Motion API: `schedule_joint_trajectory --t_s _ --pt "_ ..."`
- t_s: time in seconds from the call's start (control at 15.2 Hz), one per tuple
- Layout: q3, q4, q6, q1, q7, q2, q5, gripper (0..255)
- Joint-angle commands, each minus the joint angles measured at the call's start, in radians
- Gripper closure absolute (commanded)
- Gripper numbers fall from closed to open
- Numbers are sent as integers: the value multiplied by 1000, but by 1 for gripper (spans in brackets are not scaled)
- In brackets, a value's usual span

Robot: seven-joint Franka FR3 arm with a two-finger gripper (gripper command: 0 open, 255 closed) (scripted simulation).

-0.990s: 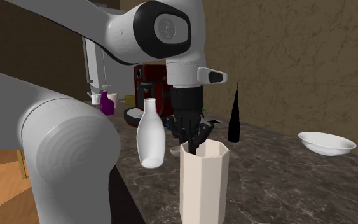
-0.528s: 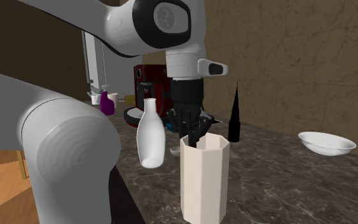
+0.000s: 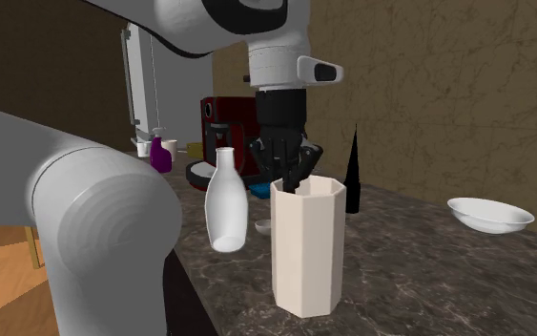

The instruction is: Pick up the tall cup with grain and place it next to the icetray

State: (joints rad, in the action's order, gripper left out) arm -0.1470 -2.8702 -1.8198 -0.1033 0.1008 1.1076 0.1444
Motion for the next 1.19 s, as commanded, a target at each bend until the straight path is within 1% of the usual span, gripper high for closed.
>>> schedule_joint_trajectory --t_s 0.0,1.12 --pt "3 28 28 2 1 1 -4 255" --pt "29 277 228 19 5 -49 -32 255"
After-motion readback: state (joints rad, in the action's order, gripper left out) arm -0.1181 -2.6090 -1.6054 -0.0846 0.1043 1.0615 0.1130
